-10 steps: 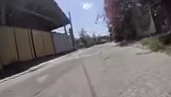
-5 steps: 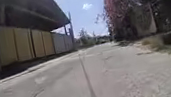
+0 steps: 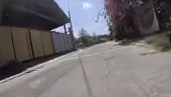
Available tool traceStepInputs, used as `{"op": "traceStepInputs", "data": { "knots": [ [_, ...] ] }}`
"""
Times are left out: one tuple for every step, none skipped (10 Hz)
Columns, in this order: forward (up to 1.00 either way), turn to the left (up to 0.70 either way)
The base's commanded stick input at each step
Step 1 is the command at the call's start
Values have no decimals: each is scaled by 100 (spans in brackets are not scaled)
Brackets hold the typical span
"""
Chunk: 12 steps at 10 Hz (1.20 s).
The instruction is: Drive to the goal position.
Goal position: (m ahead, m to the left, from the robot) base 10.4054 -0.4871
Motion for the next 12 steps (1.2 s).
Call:
{"op": "traceStepInputs", "data": {
  "knots": [
    [70, 0],
    [70, 0],
    [70, 0],
    [70, -24],
    [70, -35],
    [70, -35],
    [70, -35],
    [70, -35],
    [70, -35],
    [70, -15],
    [70, 0],
    [70, 0]
  ]
}}
